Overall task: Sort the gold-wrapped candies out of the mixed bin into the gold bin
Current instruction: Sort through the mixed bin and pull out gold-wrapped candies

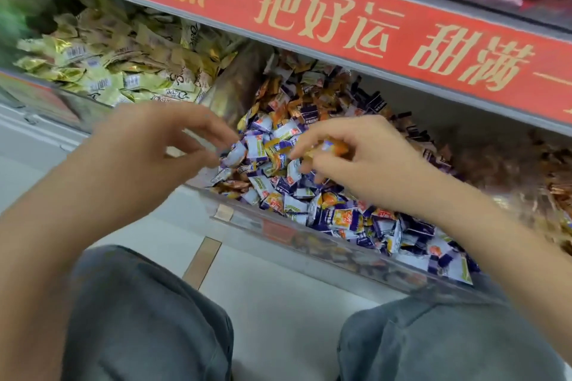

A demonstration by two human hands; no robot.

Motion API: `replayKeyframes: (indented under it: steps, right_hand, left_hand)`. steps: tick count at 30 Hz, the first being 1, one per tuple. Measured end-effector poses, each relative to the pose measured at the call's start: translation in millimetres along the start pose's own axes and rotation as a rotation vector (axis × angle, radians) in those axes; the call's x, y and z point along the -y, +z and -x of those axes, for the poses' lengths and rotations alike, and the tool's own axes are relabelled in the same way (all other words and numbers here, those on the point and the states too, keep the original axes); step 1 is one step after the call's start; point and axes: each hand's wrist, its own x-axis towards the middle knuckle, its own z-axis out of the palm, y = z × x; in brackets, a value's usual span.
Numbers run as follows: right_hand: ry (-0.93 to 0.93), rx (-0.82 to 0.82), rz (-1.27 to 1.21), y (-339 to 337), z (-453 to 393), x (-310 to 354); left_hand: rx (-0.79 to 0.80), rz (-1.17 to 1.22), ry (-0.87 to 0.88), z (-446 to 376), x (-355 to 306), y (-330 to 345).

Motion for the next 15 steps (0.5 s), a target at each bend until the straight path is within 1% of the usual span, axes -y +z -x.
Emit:
replayKeyframes:
  steps: [2, 4, 6, 7, 9, 12, 13, 15]
  right_hand:
    - [-0.118, 0.141, 0.085, 12, -23, 6]
    - [-0.22, 0.328, 0.214, 29, -45, 8]
    - [-0.234, 0.49, 0.334, 45, -57, 3]
    - [-0.23, 0.539, 0.398, 51, -60, -3]
    - [-0.196, 0.561, 0.473, 56, -61, -12]
    - [-0.137, 0.56, 0.53, 57, -65, -9]
    - [-0.138, 0.547, 0.531, 58, -67, -6]
    - [-0.191, 0.46, 0.499, 62, -68, -3]
  left_hand:
    - [-0.036, -0.003, 0.018, 11, 8, 0]
    - [-0.051, -0.037, 0.006, 23, 16, 7]
    - [-0.049, -0.021, -0.038, 32, 22, 12]
    - [-0.037, -0.005, -0.061, 33, 25, 11]
    - [-0.006, 0.014, -0.097, 34, 28, 9]
    - [0.0, 0.004, -0.086, 34, 30, 9]
    - [-0.004, -0.003, -0.077, 35, 30, 8]
    - [-0.026, -0.03, -0.075, 36, 30, 8]
